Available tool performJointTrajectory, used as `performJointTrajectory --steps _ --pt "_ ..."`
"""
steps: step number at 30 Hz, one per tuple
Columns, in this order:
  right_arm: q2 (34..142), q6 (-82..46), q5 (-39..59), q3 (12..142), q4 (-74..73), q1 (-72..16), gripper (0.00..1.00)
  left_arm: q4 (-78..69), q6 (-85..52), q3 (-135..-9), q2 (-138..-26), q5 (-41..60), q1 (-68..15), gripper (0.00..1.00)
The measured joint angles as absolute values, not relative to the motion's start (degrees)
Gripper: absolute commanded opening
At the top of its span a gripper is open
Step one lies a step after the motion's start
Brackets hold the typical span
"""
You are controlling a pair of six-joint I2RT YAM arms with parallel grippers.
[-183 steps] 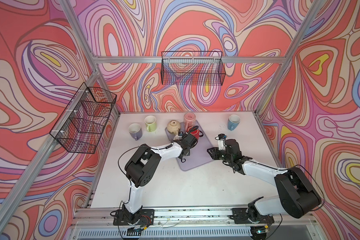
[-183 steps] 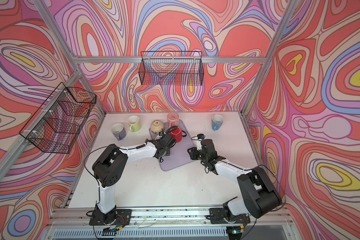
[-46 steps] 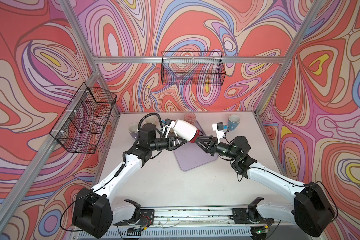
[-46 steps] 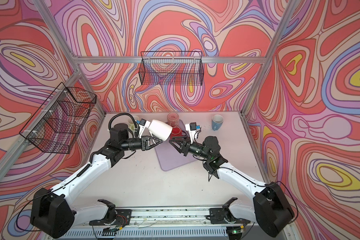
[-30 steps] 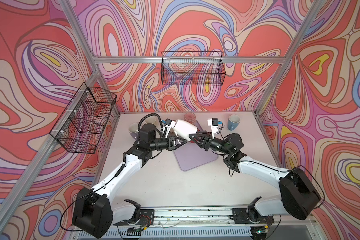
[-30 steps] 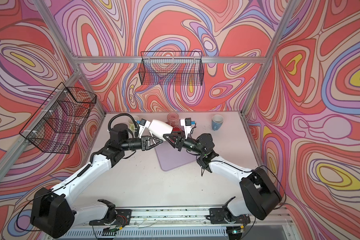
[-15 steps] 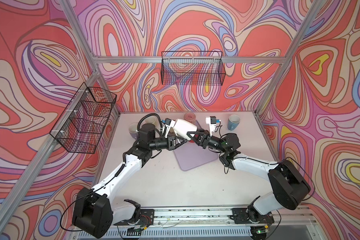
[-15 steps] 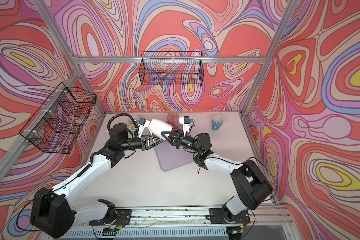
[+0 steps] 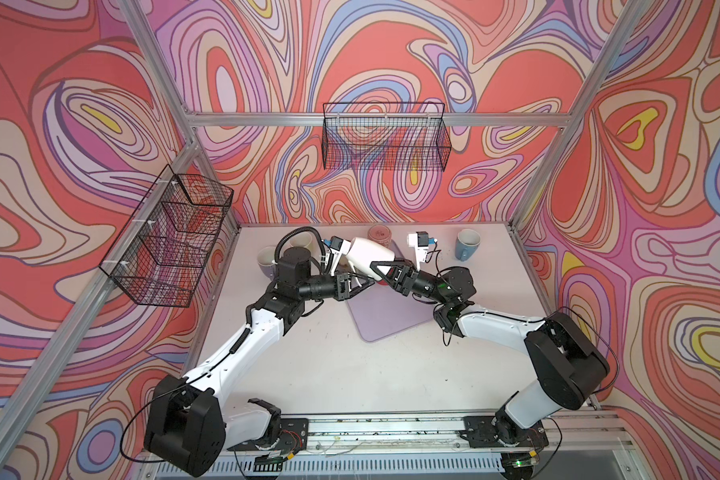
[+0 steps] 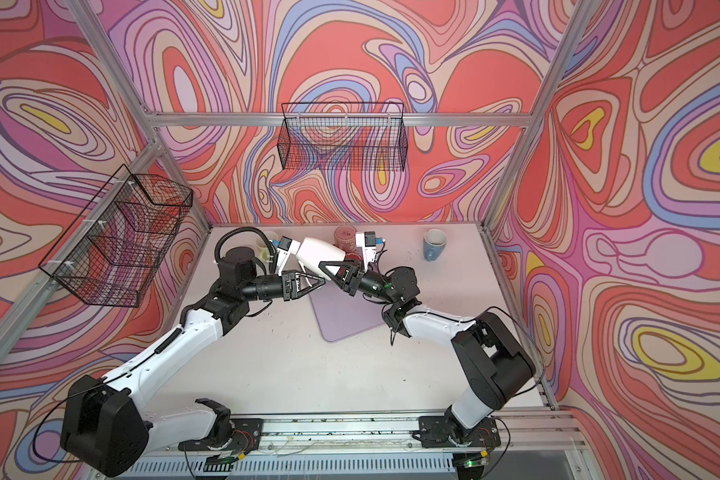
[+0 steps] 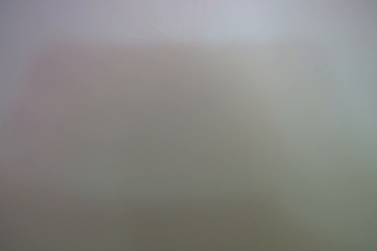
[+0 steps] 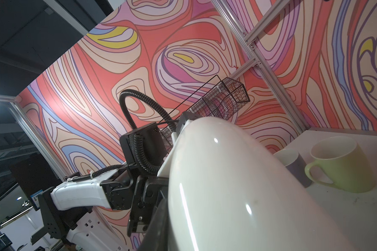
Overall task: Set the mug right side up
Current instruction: 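Close the right gripper on the white mug held by the left gripper, then open the left gripper and pull the right gripper away with the mug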
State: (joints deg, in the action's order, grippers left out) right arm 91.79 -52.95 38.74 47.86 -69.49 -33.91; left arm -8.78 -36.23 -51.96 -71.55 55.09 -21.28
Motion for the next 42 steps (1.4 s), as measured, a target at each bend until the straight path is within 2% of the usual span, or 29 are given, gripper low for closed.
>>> performJointTrajectory --steps 7,9,11,17,26,34,42 --pt "91.8 -53.6 39.7 48.0 -71.3 -34.2 0.00 -9.8 -37.5 -52.0 -71.3 56.8 -21.1 0.03" --pt "91.8 -53.6 39.8 48.0 -71.4 -34.2 0.00 -9.8 -37.6 -52.0 -71.3 56.8 -21.1 0.06" --pt "91.8 -53.6 39.8 48.0 -71.4 -34.2 0.00 -9.8 -37.6 -52.0 -71.3 56.8 -21.1 0.11" --pt "91.8 -53.7 39.3 48.0 -71.0 -34.3 0.00 -8.9 -36.2 -52.0 -71.0 55.4 -21.3 0.35" --pt "91.8 -53.9 37.8 48.0 -68.3 -34.2 0.00 -5.0 -31.6 -52.0 -69.2 47.8 -21.2 0.56" --pt "91.5 -51.6 35.8 48.0 -60.8 -34.2 0.00 2.7 -26.9 -52.8 -66.8 38.8 -19.7 0.61" --pt "87.7 -44.1 32.5 49.8 -38.1 -34.2 0.00 8.9 -23.3 -54.7 -66.5 30.0 -18.0 0.61"
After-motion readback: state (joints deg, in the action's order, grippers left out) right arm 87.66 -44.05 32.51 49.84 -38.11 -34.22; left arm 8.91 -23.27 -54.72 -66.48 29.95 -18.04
